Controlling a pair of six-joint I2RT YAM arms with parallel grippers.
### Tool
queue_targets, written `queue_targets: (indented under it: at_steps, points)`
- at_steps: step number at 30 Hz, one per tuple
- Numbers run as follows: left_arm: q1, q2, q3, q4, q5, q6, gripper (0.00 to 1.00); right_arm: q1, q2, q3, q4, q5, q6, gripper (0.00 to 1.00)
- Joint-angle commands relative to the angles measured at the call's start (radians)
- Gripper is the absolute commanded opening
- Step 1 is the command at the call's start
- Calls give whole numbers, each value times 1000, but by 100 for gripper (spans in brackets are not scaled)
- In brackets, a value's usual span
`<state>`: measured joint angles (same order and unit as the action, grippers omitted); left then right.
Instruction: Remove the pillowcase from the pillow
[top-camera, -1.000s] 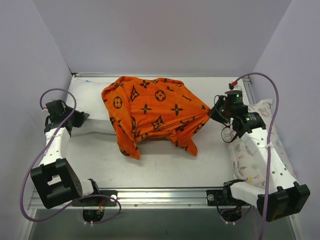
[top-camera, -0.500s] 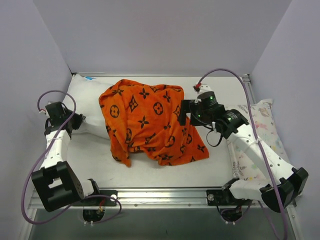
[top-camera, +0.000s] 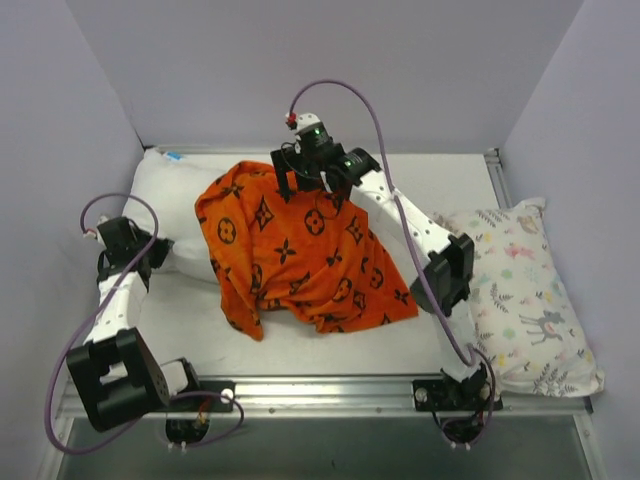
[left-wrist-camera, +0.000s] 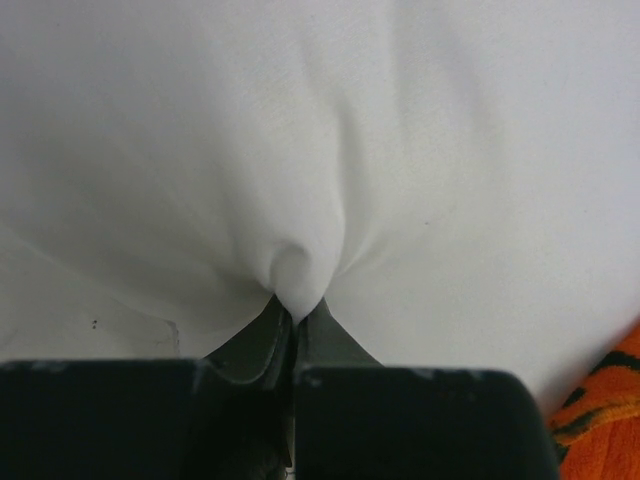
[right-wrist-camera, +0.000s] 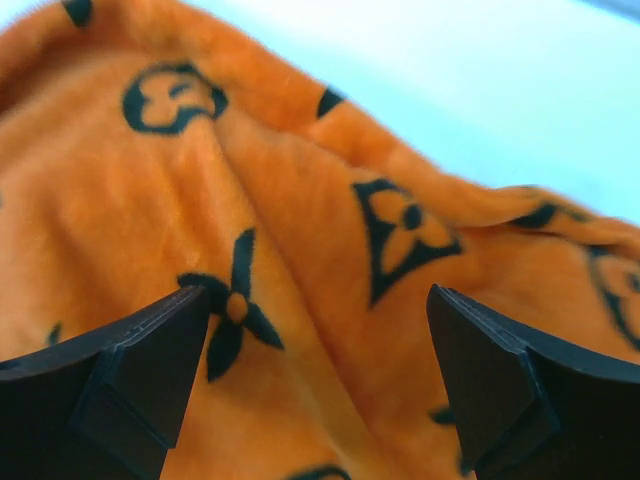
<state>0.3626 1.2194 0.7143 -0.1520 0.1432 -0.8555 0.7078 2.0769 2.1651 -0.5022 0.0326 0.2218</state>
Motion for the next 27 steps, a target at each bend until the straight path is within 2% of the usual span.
queue_targets:
  at_steps: [1, 3, 4, 6, 7, 10, 15, 20, 27]
  points:
    - [6, -6, -30, -34, -36, 33, 0, 39, 73, 113, -159, 76, -27, 93]
    - [6, -18, -35, -35, -37, 32, 0, 39, 78, 98, -168, 99, -16, 87]
    - [6, -24, -39, -40, -43, 32, 0, 39, 74, 76, -168, 108, -15, 70]
    - [6, -38, -49, -43, -48, 29, 0, 35, 63, 55, -173, 147, -12, 46]
    - [6, -44, -50, -49, -51, 29, 0, 29, 55, 50, -174, 161, -13, 24]
    - [7, -70, -62, -64, -65, 24, 0, -8, 42, 53, -231, 257, 1, 0]
    - [19, -110, -90, -87, -77, 21, 0, -160, -37, -58, -249, 297, 71, 0]
    - [44, -145, -110, -103, -71, 33, 0, -385, -129, -149, -245, 210, 154, 0]
    - [98, -173, -111, -129, -42, 61, 0, -566, -248, -206, -219, 116, 208, 0]
